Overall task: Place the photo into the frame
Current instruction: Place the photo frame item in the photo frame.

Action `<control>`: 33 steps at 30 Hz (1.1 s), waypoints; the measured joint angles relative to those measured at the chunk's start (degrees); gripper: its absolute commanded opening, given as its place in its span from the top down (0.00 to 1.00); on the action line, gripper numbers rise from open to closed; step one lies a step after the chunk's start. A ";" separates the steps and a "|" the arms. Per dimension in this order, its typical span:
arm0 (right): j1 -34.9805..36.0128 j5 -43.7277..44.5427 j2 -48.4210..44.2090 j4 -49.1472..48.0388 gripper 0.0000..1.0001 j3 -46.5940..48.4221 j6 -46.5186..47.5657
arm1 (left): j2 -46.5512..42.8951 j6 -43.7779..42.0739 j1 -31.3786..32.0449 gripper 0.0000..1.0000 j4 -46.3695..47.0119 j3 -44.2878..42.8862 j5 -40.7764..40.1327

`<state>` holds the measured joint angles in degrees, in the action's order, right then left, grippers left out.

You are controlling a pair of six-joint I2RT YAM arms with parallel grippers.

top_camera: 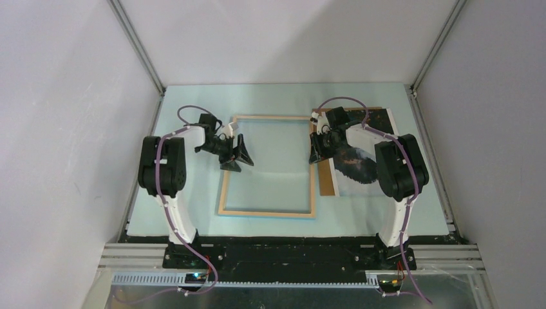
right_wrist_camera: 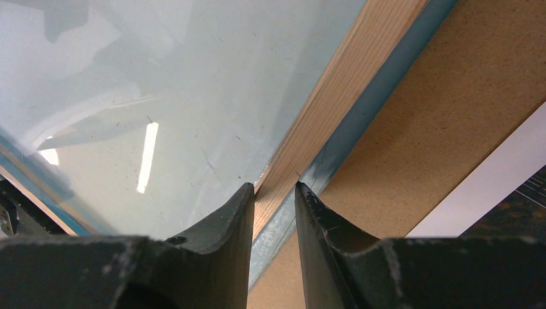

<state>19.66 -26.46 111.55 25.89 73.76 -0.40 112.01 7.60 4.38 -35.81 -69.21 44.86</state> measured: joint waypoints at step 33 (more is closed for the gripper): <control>0.96 -0.85 0.00 0.15 0.66 0.00 0.00 | -7.56 -0.33 0.81 0.00 -0.83 3.98 -13.38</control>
<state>20.62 -27.31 111.55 26.04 73.76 -0.40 104.44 7.27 5.19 -36.64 -65.23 31.48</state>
